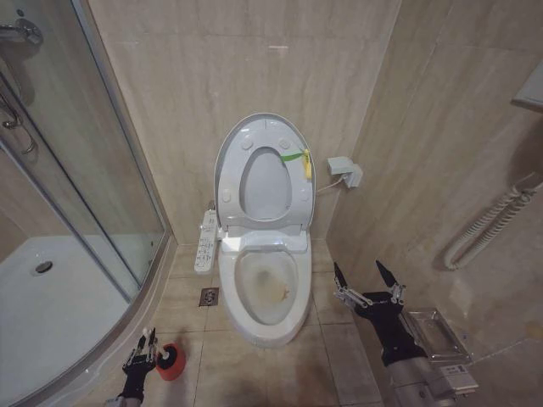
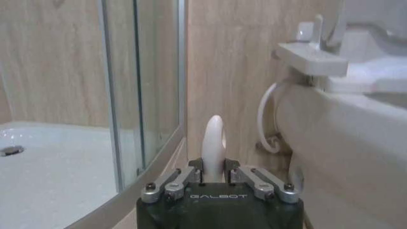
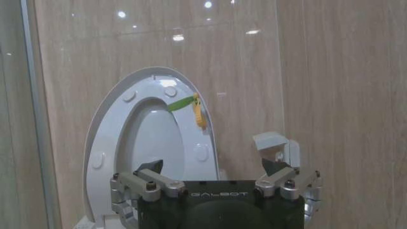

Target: Open the toilet lid, clean the toilet bowl with a toilet brush, close the toilet lid, and flush.

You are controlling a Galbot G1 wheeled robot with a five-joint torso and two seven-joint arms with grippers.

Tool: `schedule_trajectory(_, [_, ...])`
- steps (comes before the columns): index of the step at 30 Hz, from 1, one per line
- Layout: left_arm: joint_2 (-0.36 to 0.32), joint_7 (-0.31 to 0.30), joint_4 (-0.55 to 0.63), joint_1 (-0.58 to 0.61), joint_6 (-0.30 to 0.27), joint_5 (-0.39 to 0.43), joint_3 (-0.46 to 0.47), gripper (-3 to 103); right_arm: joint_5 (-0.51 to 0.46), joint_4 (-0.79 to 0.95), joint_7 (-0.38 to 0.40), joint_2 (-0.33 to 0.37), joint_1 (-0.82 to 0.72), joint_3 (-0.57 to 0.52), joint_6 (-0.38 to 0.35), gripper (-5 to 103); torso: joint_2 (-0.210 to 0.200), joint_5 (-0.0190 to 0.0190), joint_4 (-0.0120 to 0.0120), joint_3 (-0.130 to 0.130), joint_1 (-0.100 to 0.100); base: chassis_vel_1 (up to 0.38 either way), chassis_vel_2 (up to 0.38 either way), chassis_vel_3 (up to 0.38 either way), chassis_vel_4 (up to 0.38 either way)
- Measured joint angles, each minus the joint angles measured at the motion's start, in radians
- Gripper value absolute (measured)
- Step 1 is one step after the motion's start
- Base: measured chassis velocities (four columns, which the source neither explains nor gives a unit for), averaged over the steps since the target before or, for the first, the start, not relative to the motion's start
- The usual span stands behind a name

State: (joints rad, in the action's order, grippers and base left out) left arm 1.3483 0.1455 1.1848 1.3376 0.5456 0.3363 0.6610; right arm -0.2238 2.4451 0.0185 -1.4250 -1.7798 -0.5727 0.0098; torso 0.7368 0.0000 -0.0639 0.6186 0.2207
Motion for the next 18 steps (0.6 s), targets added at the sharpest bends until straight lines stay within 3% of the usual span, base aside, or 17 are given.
schedule_trajectory(5, [0.002,0.000,0.037,0.017,-0.004,-0.003,0.001,21,0.000,0.000,0.000,0.000,0.000,0.000,0.000,100,0.000,0.0000,0.0000,0.000,0.000,0.000,0.000,0.000,0.000])
schedule_trajectory(18, [-0.004,-0.034,0.265,0.159,-0.100,0.006,0.023,21,0.000,0.000,0.000,0.000,0.000,0.000,0.000,100,0.000,0.0001,0.0000,0.000,0.000,0.000,0.000,0.000,0.000])
